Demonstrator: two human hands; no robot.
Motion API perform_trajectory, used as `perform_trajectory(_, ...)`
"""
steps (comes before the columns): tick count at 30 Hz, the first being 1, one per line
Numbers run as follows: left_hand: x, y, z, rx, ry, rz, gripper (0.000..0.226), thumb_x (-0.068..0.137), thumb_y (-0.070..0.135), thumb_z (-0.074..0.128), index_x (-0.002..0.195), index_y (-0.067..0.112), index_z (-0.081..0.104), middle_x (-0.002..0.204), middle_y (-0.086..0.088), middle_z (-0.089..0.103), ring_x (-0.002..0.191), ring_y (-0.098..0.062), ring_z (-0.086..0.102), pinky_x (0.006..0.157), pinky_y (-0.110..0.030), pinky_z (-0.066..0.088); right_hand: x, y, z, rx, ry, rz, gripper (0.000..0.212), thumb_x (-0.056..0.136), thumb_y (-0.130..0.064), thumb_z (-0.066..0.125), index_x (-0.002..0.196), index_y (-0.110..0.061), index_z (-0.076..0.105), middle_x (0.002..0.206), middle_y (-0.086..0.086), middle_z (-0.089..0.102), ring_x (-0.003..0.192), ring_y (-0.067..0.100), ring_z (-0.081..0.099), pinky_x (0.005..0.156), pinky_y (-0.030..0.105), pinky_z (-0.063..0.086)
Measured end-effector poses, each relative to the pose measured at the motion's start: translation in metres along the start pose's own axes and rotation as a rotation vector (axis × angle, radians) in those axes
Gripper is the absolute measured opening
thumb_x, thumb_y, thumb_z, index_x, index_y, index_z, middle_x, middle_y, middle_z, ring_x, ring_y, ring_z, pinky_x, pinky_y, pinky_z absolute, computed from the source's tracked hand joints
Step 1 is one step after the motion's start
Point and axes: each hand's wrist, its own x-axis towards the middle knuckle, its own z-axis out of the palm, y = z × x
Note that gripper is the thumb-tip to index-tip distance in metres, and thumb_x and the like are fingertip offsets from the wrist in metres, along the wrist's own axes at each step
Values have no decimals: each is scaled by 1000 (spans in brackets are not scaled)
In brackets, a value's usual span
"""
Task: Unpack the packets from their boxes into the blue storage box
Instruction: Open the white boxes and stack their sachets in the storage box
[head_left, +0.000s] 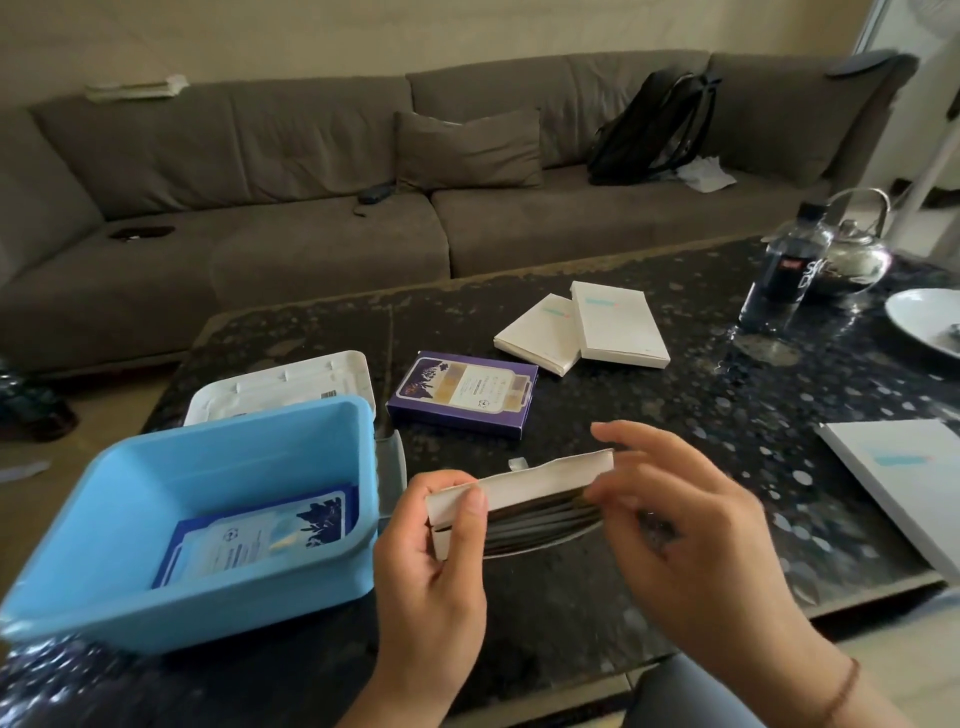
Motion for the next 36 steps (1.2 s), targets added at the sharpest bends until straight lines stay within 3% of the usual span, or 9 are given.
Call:
perform_trajectory(4, -2, 1, 2, -16, 4, -43, 14, 89, 38, 56, 89, 26, 64, 84, 7, 69, 82, -10, 67, 65, -12, 51, -4, -16, -1, -252, -101, -104, 22, 84, -27, 54, 81, -24, 76, 136, -5, 58, 115, 14, 58, 61, 30, 57)
perform_trajectory(11, -4, 2, 0, -4, -34, -42, 16, 87, 45, 52, 92, 36, 64, 83, 5, 68, 77, -12, 65, 66, -18, 51, -6, -27, 7, -420, -139, -55, 30, 90, -36, 49, 70, -24, 68, 136, -5, 56, 101, 14, 61, 46, 20, 39)
perform_trajectory(13, -5, 1, 0, -5, -31, -39, 16, 88, 45, 52, 93, 36, 64, 83, 5, 68, 77, -12, 65, 65, -18, 52, -7, -29, 10, -493, -127, -44, 34, 90, -36, 48, 66, -22, 67, 133, -2, 59, 106, 20, 60, 48, 21, 35)
perform_trajectory(18, -7, -1, 2, -21, -22, -40, 18, 88, 47, 51, 97, 37, 63, 86, 9, 70, 84, -11, 67, 68, -15, 52, -4, -34, 13, -578, -150, -16, 31, 83, -34, 57, 56, -22, 66, 123, 2, 63, 116, 34, 58, 58, 35, 52)
perform_trajectory(21, -9, -2, 2, -39, -43, -31, 19, 88, 46, 50, 97, 35, 63, 87, 8, 70, 84, -13, 68, 68, -17, 53, 0, -36, 9, -614, -282, -10, 27, 67, -35, 82, 48, -29, 63, 131, 1, 61, 124, 34, 54, 66, 38, 53)
perform_trajectory(27, -13, -2, 3, -24, -59, -1, 16, 89, 45, 49, 96, 38, 62, 83, 11, 68, 78, -10, 66, 64, -12, 50, 3, -32, 7, -640, -395, -74, 30, 50, -39, 90, 45, -34, 61, 140, 6, 55, 129, 41, 50, 84, 54, 54)
perform_trajectory(29, -14, -4, 5, -16, -41, 22, 15, 90, 45, 49, 96, 40, 61, 82, 10, 68, 74, -11, 64, 61, -14, 50, 2, -29, 9, -607, -362, -86, 28, 54, -35, 87, 45, -33, 60, 139, 5, 55, 131, 41, 47, 87, 54, 52)
perform_trajectory(33, -12, -7, 16, -14, 22, 68, 12, 92, 40, 49, 96, 39, 60, 84, 17, 66, 76, -5, 64, 63, -9, 47, 7, -11, 14, -487, -243, -150, 25, 77, -35, 56, 54, -31, 66, 143, -2, 51, 137, 37, 37, 100, 53, 41)
perform_trajectory(36, -2, -13, 28, -21, 2, 167, 12, 98, 36, 51, 101, 30, 61, 91, 18, 67, 85, -5, 67, 69, -11, 50, 18, 3, 11, -481, -174, -217, 22, 78, -30, 61, 57, -28, 68, 142, 0, 53, 135, 40, 41, 99, 59, 41)
